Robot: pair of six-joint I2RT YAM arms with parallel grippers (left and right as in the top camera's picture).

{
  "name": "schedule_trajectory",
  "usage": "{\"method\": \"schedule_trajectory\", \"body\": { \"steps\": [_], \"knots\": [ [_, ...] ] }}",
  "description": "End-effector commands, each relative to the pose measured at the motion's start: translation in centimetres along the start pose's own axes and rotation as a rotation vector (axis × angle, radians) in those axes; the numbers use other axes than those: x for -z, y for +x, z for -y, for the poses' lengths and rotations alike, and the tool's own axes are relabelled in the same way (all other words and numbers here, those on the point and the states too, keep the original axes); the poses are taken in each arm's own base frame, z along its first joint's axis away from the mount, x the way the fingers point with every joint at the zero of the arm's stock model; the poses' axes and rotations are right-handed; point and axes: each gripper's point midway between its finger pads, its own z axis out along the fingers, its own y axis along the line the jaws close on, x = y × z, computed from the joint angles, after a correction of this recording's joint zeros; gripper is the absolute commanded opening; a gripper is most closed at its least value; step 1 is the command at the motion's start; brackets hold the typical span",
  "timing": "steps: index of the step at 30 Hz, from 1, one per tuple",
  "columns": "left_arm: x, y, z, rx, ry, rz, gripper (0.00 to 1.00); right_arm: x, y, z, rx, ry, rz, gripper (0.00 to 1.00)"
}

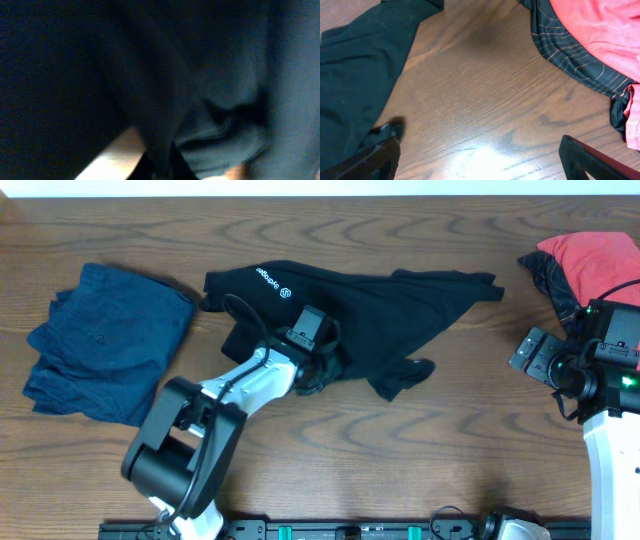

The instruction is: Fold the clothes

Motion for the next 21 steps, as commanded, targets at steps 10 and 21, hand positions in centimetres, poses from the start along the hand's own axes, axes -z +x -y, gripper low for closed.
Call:
{"method": "schedule_trajectory", "body": {
  "steps": [10,21],
  "knots": [
    [9.8,-1.3,-12.4,0.060,-0.170,-0.066,0.06,-2.3,0.8,-0.6,0.026,-0.025,-0.096,0.99],
    [14.8,-3.3,-15.9,0.095,-0.223,0.093,0.06,-7.1,2.4,-5.1,0.060,-0.213,-0.254,0.99]
  ]
}}
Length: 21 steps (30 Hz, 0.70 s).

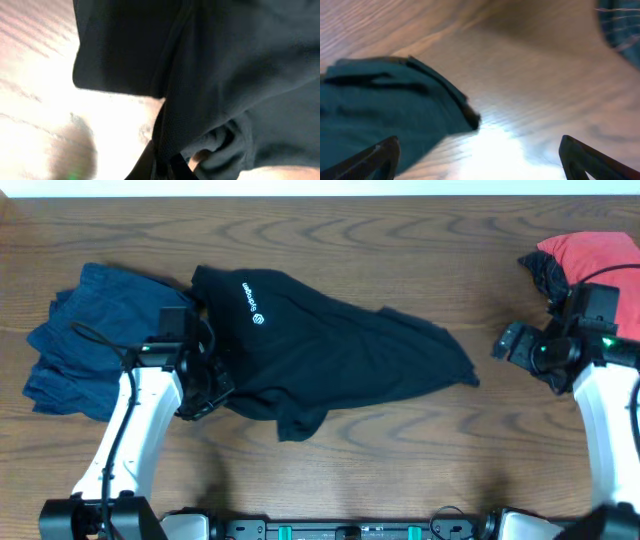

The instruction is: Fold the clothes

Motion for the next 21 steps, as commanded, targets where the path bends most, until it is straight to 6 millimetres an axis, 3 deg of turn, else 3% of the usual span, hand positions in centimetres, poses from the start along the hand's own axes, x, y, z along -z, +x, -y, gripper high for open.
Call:
{"method": "schedule_trajectory", "body": {
  "steps": [1,7,17,21],
  "knots": [
    [0.0,-0.5,-0.5,-0.034,-0.027,0.028,0.06,-1.6,0.9,-2.2,0.057,-0.095,-0.074,0.99],
    [-0.1,-0.5,-0.6,-0.033,-0.033,0.024,0.06,-5.8,2.9,-3.9,0.139,-0.094,-0.194,0.99],
    [-0.1,-0.5,-0.6,-0.033,-0.032,0.024,0.06,-13.1,3.7,-10.7,0.400,-0.192,-0.155,0.99],
    [-0.1,-0.5,-0.6,-0.033,-0.033,0.024,0.06,-15.6,4.7,-12.6,0.458,-0.209,-0.149,0.74]
  ]
}}
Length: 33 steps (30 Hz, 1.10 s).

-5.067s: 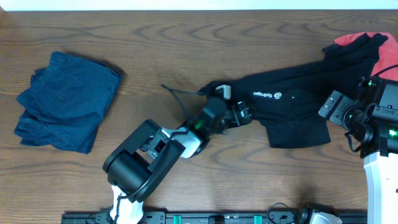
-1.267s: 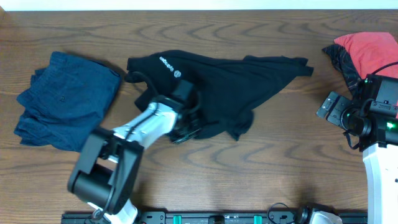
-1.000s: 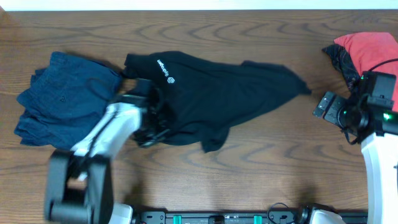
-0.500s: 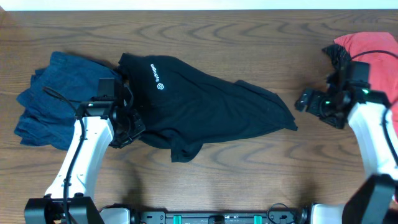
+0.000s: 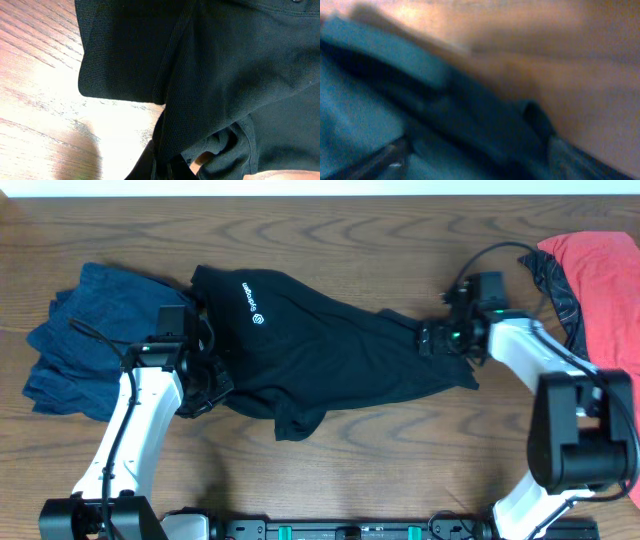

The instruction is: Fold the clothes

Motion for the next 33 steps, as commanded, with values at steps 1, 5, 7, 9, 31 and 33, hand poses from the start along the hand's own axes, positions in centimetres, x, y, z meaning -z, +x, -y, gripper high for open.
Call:
{"method": "schedule_trajectory", "body": {
  "steps": [1,5,7,9,31,33],
  "knots": [
    [-0.1,-0.1,-0.5,-0.010,-0.022,0.006,0.06,-2.7,1.1,-1.6,0.049,-0.025,-0.038,0.56],
    [-0.1,0.0,-0.5,-0.010,-0.023,0.004,0.06,-2.7,-0.9,-0.7,-0.003,0.059,0.050,0.01],
    [-0.1,0.0,-0.5,-0.010,-0.023,0.004,0.06,-1.7,-2.9,0.4,-0.049,0.116,0.131,0.01],
    [-0.1,-0.1,-0.5,-0.010,-0.023,0.005,0.06,0.2,-5.6,1.7,-0.093,0.181,0.233,0.01],
    [0.1,-2.9,0.9,-0.026,0.031,0.120,0.06,8.4,-0.1,10.3,-0.381,0.453,0.037,0.99],
    [0.1,-3.2,1.1,-0.027,0.039,0.133,0.06,7.5,1.4,9.4,-0.342,0.397,-0.029,0.99]
  ]
}}
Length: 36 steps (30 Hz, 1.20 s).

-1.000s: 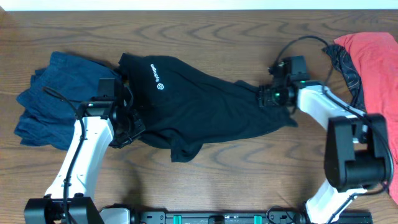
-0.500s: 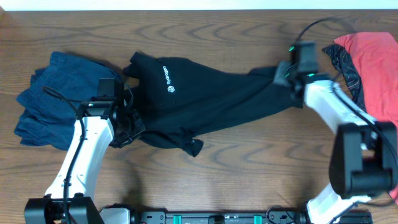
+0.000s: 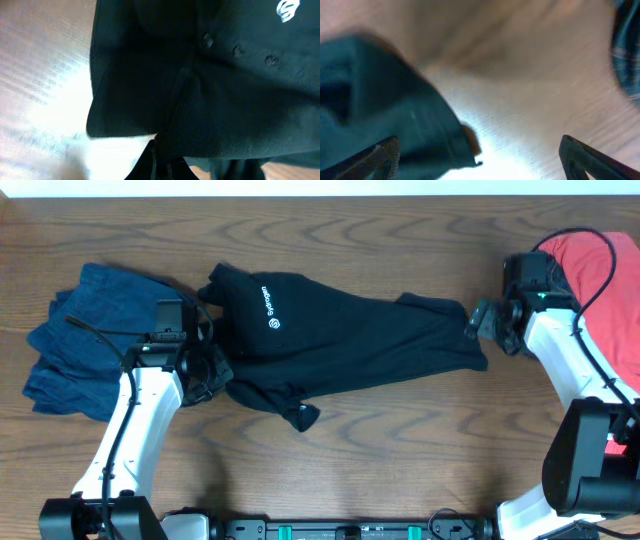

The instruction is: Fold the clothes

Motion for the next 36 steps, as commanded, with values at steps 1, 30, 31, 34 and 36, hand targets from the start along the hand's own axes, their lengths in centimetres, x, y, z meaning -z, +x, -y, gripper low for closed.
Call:
{"method": "schedule_trajectory", "body": {
  "steps": [1,30,31,34,36],
  "knots": [
    [-0.1,-0.3,-0.2,-0.012,-0.011,0.016,0.06,-0.9,2.8,-1.1,0.076,-0.078,-0.097,0.99],
    [-0.1,-0.1,-0.4,-0.022,-0.016,0.005,0.06,-3.3,9.2,-4.6,-0.139,-0.077,-0.154,0.88],
    [-0.1,-0.1,-0.4,-0.022,-0.017,0.005,0.06,-3.5,9.6,-4.0,-0.169,-0.048,-0.156,0.88],
    [-0.1,-0.1,-0.4,-0.022,-0.017,0.005,0.07,-4.3,10.7,-2.2,-0.248,0.033,-0.148,0.89],
    [-0.1,-0.1,-0.4,-0.022,-0.017,0.005,0.06,-4.8,11.0,-1.6,-0.274,0.057,-0.130,0.89]
  ]
}}
